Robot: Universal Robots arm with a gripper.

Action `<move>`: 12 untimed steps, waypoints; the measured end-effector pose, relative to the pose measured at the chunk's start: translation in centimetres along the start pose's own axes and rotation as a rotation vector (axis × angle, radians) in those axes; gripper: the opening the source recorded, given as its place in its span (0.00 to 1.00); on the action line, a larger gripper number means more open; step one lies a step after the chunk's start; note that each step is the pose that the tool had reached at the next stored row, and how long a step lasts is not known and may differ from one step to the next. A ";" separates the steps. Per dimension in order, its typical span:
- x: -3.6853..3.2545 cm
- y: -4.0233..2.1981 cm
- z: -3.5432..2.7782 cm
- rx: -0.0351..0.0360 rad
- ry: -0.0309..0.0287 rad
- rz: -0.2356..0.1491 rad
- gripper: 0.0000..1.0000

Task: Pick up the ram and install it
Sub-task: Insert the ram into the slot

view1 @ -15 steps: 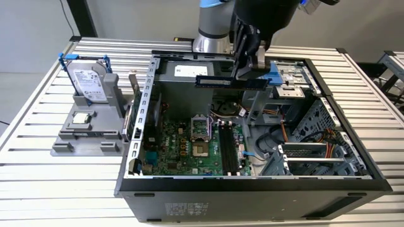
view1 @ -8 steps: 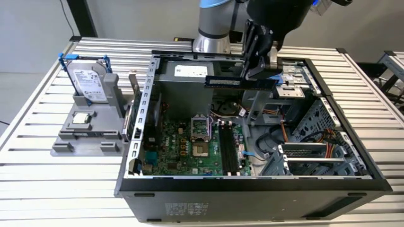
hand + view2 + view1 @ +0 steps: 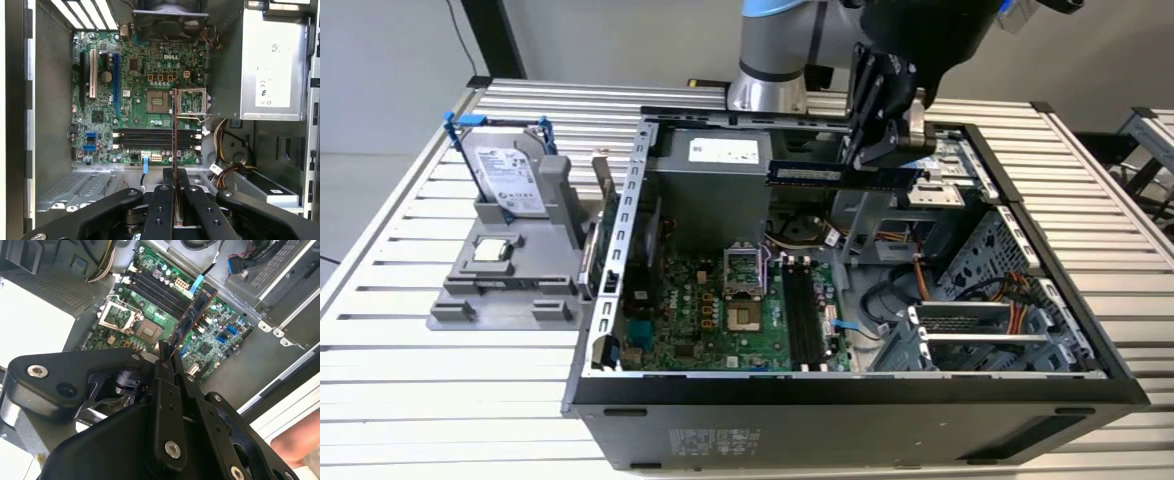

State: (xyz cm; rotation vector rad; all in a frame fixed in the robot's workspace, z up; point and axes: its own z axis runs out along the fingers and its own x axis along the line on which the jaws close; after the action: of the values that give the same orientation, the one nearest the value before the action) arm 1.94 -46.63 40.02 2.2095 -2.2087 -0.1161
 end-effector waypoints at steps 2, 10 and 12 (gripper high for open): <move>0.00 -0.16 -0.01 0.0000 0.0000 0.000 0.00; 0.00 -0.63 -0.04 0.0000 0.0000 0.000 0.00; 0.00 -0.74 -0.05 0.0000 0.0000 0.000 0.00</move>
State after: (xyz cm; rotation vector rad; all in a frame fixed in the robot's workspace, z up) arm 2.69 -46.63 40.02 2.2095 -2.2087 -0.1161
